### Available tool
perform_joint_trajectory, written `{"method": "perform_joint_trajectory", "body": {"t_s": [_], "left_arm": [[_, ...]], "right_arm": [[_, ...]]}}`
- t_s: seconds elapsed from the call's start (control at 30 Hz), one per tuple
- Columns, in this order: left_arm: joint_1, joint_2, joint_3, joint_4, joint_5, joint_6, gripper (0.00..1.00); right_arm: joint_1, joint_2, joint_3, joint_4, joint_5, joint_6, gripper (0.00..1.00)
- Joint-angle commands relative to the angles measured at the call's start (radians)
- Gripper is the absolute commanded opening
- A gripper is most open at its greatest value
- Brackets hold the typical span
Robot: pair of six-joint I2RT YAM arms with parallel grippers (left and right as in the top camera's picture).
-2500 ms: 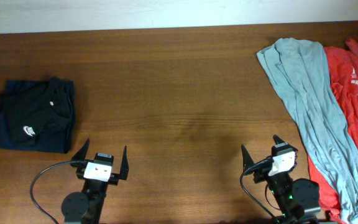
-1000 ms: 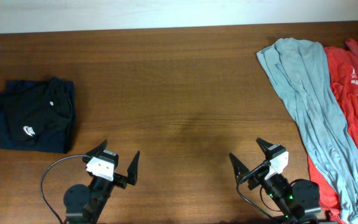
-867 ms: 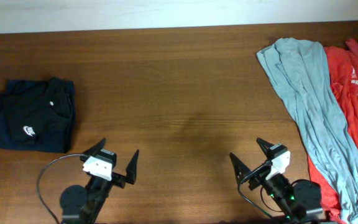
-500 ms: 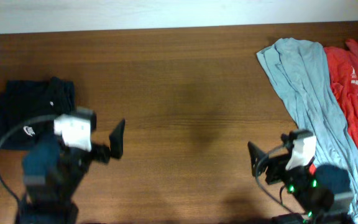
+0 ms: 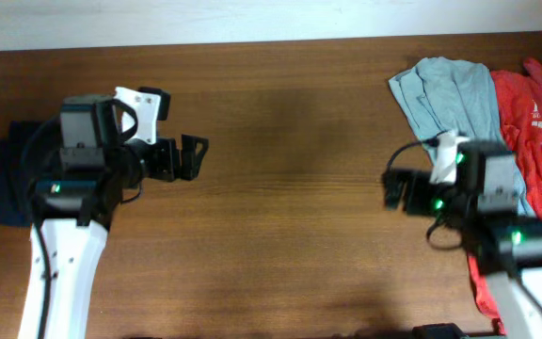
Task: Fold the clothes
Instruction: 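Grasp the light blue t-shirt on the red shirt with the right gripper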
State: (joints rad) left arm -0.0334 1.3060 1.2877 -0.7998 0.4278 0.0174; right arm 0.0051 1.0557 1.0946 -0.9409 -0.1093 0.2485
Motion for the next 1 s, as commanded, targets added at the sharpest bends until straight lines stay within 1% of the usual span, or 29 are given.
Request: {"method": "perform_joint_trajectory", "body": {"t_s": [0.0,0.1,0.13,0.17,0.27,0.3,0.37,0.47,0.5,0.53,0.57,0.6,0.63,0.67,0.77,0.83,0.93,0.97], "left_arm": [[-0.004,0.048,0.019,0.002,0.109,-0.01,0.99],[-0.004,0.07,0.019,-0.006,0.159,-0.011,0.99],[-0.004,0.072,0.019,-0.011,0.179,-0.011,0.99],[-0.004,0.071,0.019,-0.026,0.221,-0.011,0.99],[-0.004,0.07,0.02,-0.083,0.273,-0.01,0.99],[-0.004,0.069,0.02,-0.121,0.275,-0.009,0.99],[-0.004,0.069,0.02,-0.183,0.266,0.04,0.99],[-0.005,0.069,0.02,-0.193,0.183,0.048,0.99],[-0.005,0.069,0.02,-0.192,0.162,0.048,0.99],[-0.006,0.069,0.02,-0.199,0.143,0.048,0.99],[-0.006,0.069,0.02,-0.207,0.139,0.052,0.99],[-0.006,0.069,0.02,-0.217,0.132,0.055,0.99],[-0.006,0.069,0.02,-0.247,0.113,0.086,0.99],[-0.006,0.069,0.02,-0.261,0.093,0.107,0.99],[-0.006,0.069,0.02,-0.239,0.013,0.177,0.99],[-0.006,0.069,0.02,-0.216,-0.02,0.18,0.99],[-0.006,0.07,0.02,-0.173,-0.025,0.18,0.99],[-0.006,0.07,0.02,-0.155,-0.025,0.18,0.99]], "right_arm": [[-0.167,0.123,0.092,-0.021,0.069,0.091,0.99],[-0.346,0.254,0.127,-0.021,0.065,0.137,0.99],[-0.375,0.275,0.129,-0.021,0.061,0.146,0.99],[-0.465,0.346,0.132,-0.019,0.011,0.158,0.99],[-0.565,0.43,0.132,-0.017,-0.082,0.157,0.99],[-0.6,0.461,0.132,-0.018,-0.109,0.157,0.99],[-0.642,0.497,0.132,-0.024,-0.127,0.157,0.99],[-0.674,0.515,0.132,-0.024,-0.124,0.15,0.99],[-0.674,0.515,0.132,-0.016,-0.13,0.15,0.99],[-0.665,0.514,0.132,0.035,-0.211,0.149,1.0],[-0.657,0.514,0.132,0.055,-0.246,0.141,1.0],[-0.642,0.514,0.132,0.088,-0.294,0.111,0.98],[-0.602,0.514,0.132,0.139,-0.366,0.048,0.95],[-0.566,0.514,0.132,0.161,-0.397,-0.002,0.92],[-0.44,0.515,0.132,0.176,-0.403,-0.179,0.92],[-0.366,0.516,0.132,0.193,-0.403,-0.267,0.92],[-0.288,0.521,0.132,0.256,-0.396,-0.31,0.92],[-0.235,0.525,0.132,0.328,-0.383,-0.309,0.92]]}}
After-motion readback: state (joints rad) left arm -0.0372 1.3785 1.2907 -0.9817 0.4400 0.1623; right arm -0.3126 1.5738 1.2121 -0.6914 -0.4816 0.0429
